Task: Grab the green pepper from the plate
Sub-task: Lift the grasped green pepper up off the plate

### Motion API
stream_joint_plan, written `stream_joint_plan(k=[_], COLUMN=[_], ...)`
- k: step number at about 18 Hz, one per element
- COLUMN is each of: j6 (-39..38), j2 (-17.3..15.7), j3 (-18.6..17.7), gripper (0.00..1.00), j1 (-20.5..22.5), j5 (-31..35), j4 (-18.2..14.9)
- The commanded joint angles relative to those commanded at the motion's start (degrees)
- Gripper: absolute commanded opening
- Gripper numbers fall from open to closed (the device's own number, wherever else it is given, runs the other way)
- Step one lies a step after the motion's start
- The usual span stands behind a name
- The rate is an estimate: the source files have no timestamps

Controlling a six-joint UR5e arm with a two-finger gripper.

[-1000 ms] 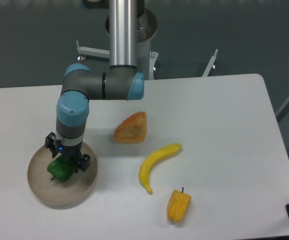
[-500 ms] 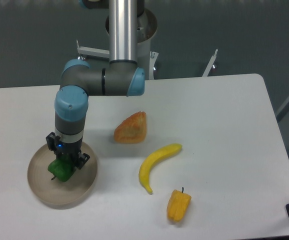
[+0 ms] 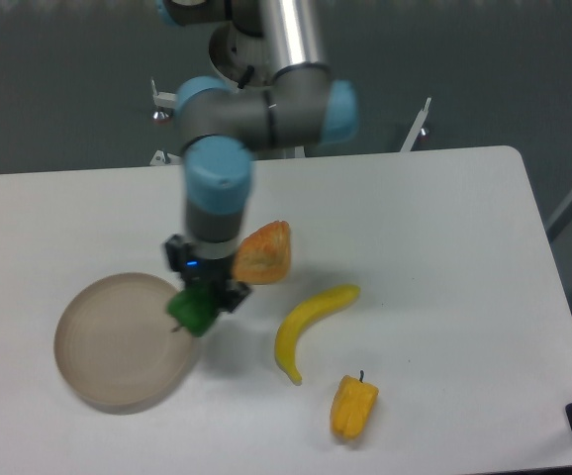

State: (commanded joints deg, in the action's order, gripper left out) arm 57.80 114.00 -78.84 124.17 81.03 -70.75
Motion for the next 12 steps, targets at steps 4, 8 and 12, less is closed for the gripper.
stream_joint_plan(k=[4, 8, 12], j6=[8.45, 14.7, 15.32], j2=[2.36, 4.21, 5.18], j3=[4.57, 6.85, 8.97], gripper=[0.31, 0.31, 0.31], j1=[5.63, 9.06, 9.86], j5=[4.74, 7.04, 7.04], j4=[0.09, 0.7, 0.79])
